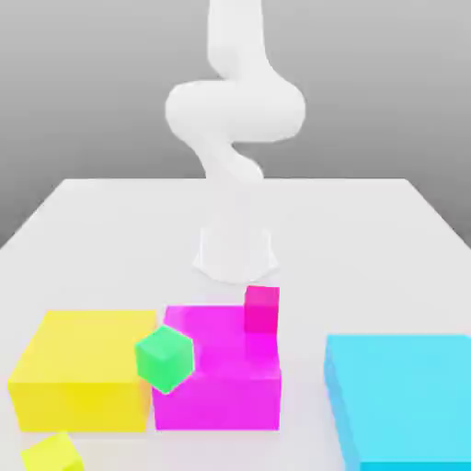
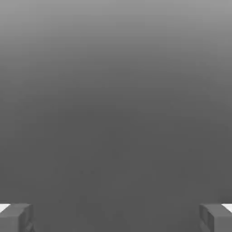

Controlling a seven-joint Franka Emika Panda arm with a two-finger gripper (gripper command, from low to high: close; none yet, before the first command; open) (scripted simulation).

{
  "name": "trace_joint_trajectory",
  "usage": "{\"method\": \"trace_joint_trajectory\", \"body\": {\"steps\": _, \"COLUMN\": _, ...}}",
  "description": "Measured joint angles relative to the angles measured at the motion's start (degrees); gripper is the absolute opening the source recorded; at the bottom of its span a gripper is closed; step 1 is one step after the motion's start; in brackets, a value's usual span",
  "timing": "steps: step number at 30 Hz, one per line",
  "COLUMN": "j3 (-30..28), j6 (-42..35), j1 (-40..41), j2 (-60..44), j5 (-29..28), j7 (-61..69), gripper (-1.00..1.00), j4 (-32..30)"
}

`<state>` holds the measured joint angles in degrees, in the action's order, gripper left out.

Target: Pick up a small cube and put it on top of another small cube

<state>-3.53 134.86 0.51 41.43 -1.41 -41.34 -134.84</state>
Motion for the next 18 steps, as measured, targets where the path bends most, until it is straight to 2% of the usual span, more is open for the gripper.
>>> {"method": "trace_joint_trajectory", "body": {"steps": 10, "j3": -17.61, "j6": 14.22, "j1": 3.39, "j2": -20.23, "j5": -3.71, "j7": 22.56, "gripper": 0.00, "j4": -13.50}}
{"method": "trace_joint_trajectory", "body": {"steps": 15, "j3": -26.16, "j6": 21.09, "j1": 5.23, "j2": -30.32, "j5": -2.68, "j7": 35.50, "gripper": 0.00, "j4": -20.05}}
{"method": "trace_joint_trajectory", "body": {"steps": 18, "j3": -30.09, "j6": 25.21, "j1": 6.90, "j2": -36.80, "j5": 0.27, "j7": 44.89, "gripper": 0.00, "j4": -23.98}}
